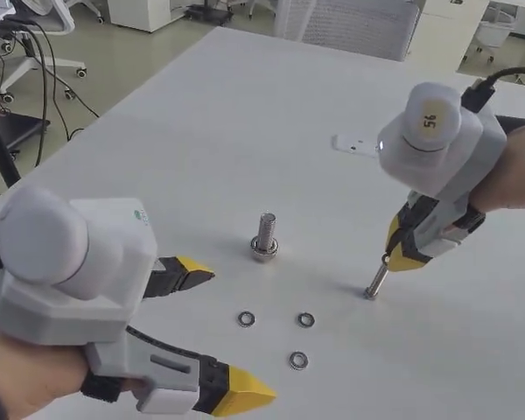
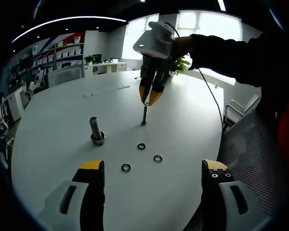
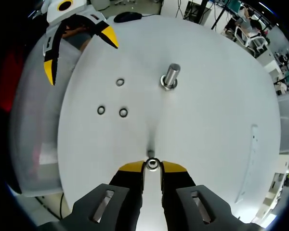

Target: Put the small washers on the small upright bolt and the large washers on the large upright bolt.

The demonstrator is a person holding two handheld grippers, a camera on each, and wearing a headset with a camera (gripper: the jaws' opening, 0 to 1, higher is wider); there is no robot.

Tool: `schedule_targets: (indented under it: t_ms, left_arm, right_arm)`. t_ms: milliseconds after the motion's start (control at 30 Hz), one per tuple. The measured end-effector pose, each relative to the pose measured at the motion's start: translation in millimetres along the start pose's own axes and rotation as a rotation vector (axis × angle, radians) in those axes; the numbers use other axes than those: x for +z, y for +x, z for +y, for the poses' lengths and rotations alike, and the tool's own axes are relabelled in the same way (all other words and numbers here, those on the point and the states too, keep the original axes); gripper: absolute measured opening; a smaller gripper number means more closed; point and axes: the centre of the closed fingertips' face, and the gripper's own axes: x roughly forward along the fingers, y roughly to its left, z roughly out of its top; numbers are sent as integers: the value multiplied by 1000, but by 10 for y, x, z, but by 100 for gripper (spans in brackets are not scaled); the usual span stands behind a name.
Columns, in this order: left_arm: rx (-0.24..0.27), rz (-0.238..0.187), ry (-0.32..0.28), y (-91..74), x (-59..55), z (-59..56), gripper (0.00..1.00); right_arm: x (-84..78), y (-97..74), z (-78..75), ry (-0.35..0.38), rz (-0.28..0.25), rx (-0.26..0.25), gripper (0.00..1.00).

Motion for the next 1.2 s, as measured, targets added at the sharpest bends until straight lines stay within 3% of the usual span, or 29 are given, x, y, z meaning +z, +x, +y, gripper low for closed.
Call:
schedule_targets:
  t_ms: [833, 1200]
  left_arm:
    - [3, 1, -3, -15, -30, -28, 82]
    - [3, 4, -5, -15, -40, -29, 82]
  right_arm:
    - [-29, 93, 59, 9, 6, 18, 14]
    - [-62, 267, 69, 12, 21, 34, 14]
